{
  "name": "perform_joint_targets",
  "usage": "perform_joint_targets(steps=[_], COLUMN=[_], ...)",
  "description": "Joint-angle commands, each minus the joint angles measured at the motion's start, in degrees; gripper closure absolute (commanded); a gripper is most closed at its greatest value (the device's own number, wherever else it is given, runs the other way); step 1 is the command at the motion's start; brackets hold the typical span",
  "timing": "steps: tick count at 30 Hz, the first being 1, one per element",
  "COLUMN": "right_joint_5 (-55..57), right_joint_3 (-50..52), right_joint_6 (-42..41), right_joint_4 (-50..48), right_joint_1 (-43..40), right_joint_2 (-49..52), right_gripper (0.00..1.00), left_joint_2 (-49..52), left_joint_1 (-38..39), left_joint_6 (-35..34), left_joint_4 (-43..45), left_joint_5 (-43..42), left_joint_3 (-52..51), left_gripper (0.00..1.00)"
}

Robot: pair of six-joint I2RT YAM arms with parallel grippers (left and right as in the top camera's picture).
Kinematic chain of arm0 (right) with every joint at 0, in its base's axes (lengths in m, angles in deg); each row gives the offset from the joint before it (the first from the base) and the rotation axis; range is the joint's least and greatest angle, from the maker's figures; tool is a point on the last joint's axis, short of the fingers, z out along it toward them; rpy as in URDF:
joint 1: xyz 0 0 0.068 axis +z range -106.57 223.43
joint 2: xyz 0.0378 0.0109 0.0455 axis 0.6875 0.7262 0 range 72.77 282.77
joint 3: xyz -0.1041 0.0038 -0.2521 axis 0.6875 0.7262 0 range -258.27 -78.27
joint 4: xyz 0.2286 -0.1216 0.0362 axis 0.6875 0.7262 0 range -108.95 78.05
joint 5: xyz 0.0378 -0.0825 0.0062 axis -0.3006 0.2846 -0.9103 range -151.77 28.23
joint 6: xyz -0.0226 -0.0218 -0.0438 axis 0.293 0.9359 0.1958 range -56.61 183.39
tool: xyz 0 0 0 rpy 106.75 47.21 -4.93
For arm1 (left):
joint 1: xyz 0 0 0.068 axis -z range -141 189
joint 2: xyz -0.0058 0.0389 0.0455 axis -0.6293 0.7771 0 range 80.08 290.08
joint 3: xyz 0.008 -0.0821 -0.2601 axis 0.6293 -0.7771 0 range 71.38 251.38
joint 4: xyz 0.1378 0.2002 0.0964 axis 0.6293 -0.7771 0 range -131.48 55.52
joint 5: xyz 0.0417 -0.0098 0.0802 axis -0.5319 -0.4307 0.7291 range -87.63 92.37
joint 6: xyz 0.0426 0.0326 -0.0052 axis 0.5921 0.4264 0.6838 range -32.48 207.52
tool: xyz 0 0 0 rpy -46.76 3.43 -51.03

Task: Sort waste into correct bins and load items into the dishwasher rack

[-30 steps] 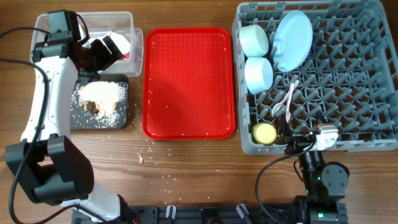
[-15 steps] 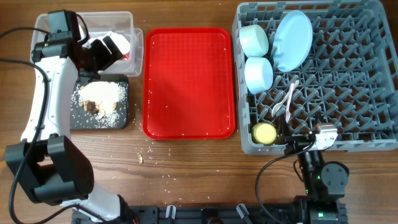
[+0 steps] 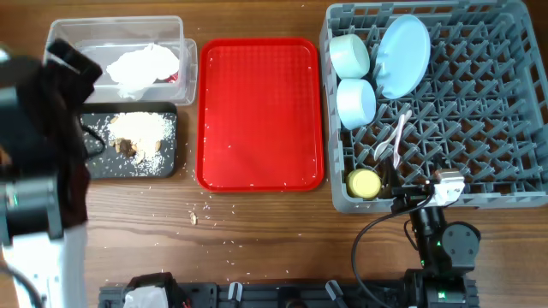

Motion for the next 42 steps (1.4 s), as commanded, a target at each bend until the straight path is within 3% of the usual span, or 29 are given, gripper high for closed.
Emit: perform_joint_targets(steps=[1, 5, 9, 16, 21, 33, 42], right_joint_5=[0.09, 0.09, 0.09, 0.09, 0.09, 0.09, 0.09], right_joint_3=[0.04, 0.07, 0.07, 0.07, 0.07, 0.07, 0.07], right_joint_6=[0.55, 0.55, 0.52, 0.57, 0.55, 0.55, 0.55], right_joint_4=[-0.24, -0.24, -0.24, -0.24, -0.24, -0.24, -0.24], right_joint_1=[-0.28, -0.28, -0.28, -0.28, -0.28, -0.28, -0.28], right_joint_2=[0.11, 0.11, 0.11, 0.11, 0.11, 0.11, 0.11], right_gripper=[0.0, 0.0, 0.0, 0.0, 0.0, 0.0, 0.0], left_joint_2=[-10.73, -29.75, -50.05, -63.39, -63.3, -63.3, -63.3], left_joint_1=[0.11, 0.11, 0.11, 0.11, 0.26, 0.26, 0.26], left_joint_6=[11.08, 10.49, 9.29, 9.57, 16.9, 17.05, 17.05], left_joint_4=[11.19, 28.96, 38.99, 41.9, 47.78, 47.91, 36.89], left_joint_5=[-6.91, -9.42, -11.52, -12.63, -16.57, -16.9, -19.89], left_joint_3=[-15.5, -41.0, -60.61, -69.05, -72.7, -80.74, -80.89], left_gripper=[0.0, 0.0, 0.0, 0.0, 0.0, 0.0, 0.0])
